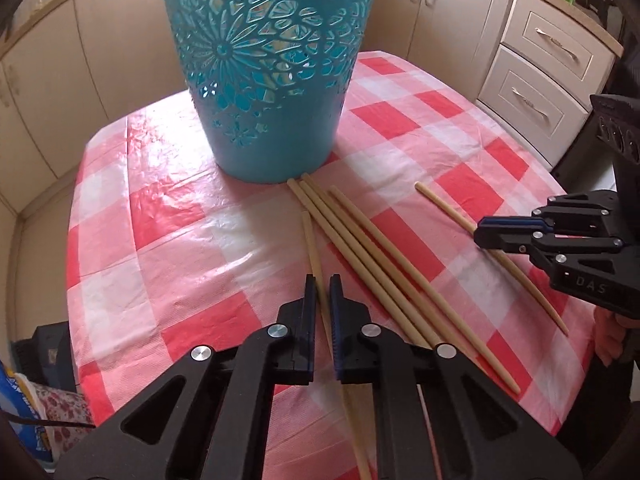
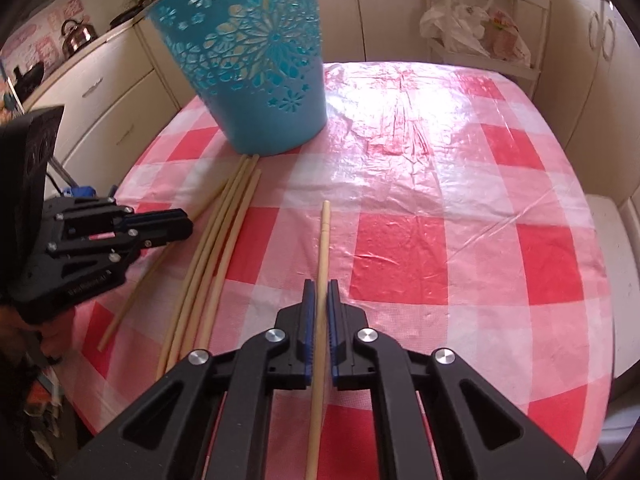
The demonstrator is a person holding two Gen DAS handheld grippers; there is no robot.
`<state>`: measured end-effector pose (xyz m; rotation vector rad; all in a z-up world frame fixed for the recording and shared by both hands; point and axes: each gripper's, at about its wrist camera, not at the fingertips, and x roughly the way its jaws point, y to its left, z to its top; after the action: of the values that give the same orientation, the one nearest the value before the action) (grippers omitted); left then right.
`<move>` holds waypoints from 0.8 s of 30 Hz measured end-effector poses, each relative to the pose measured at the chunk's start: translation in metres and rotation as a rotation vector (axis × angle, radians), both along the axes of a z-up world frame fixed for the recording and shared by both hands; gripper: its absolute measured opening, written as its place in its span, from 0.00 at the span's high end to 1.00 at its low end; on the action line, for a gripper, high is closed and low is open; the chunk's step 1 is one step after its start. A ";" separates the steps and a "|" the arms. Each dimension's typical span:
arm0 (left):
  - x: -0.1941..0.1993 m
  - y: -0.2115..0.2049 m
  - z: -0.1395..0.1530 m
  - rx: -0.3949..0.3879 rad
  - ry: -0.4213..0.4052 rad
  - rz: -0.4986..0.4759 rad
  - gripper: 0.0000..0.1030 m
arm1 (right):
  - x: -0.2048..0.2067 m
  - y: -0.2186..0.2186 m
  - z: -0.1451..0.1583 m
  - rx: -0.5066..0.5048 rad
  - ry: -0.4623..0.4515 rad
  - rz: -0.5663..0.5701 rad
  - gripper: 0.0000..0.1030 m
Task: Organize utensils
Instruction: 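Move the left gripper to the stick pile while the right holds its stick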
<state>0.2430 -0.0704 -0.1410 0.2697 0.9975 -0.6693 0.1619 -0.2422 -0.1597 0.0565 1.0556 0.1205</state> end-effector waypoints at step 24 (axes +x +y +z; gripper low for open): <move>0.002 -0.017 0.001 0.155 0.031 0.075 0.95 | 0.009 0.022 -0.004 -0.091 0.038 0.114 0.94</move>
<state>0.2452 -0.0872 -0.1402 0.3571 1.0858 -0.5304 0.1707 -0.2204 -0.1635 -0.0843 1.1008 0.1743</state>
